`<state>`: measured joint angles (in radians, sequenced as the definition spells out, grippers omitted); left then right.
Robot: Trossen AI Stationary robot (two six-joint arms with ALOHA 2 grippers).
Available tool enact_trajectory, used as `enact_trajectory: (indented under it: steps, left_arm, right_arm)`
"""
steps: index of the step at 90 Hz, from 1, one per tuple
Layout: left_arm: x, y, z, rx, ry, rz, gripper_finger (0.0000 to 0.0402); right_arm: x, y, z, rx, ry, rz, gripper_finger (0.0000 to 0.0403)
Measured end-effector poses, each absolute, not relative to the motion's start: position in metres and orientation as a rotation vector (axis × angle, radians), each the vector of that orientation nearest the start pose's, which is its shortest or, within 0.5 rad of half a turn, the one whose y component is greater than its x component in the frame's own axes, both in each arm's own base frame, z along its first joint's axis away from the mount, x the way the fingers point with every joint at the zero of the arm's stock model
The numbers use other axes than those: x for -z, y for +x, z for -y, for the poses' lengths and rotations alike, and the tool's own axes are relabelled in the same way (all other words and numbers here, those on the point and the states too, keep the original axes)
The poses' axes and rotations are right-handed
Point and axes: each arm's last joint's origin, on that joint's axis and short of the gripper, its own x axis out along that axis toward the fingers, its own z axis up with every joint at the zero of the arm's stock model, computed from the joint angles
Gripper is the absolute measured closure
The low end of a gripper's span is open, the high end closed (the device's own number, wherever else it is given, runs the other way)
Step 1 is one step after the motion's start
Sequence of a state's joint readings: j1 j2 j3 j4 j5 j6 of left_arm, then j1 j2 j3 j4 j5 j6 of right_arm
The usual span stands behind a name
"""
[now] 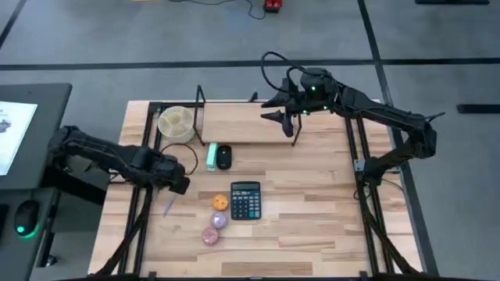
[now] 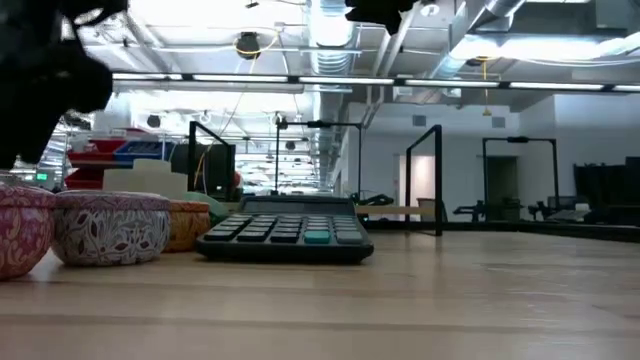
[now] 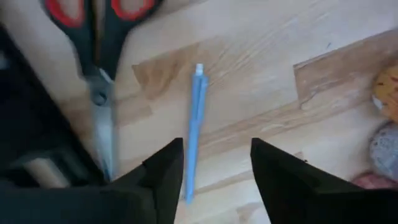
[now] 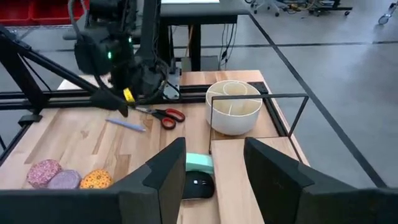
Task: Stock shelves
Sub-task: Put the white pen organizer on the shelf
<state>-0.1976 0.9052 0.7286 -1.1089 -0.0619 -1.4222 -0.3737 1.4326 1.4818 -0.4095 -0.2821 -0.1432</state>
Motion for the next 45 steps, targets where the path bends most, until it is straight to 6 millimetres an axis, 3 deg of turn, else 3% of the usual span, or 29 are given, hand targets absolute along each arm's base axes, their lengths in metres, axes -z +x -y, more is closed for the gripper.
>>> enact_trajectory:
  steps: [14,28,37,45]
  left_arm:
    - [-0.287,0.137,0.004,-0.853,-0.876,-0.859,0.0248]
    - [-0.341,0.134,-0.022,-0.989,-0.579,-0.594,0.0259]
    - [-0.361,0.128,-0.040,-1.075,-0.410,-0.554,0.0260]
    - [-0.367,0.125,-0.056,-1.130,-0.316,-0.574,0.0260]
  right_arm:
    - [-0.402,0.299,0.109,0.067,-0.025,-0.339,0.0251]
    - [-0.402,0.304,0.110,0.069,-0.018,-0.315,0.0251]
    - [-0.402,0.304,0.110,0.070,-0.004,-0.312,0.0251]
    - [-0.402,0.304,0.110,0.070,0.000,-0.308,0.0251]
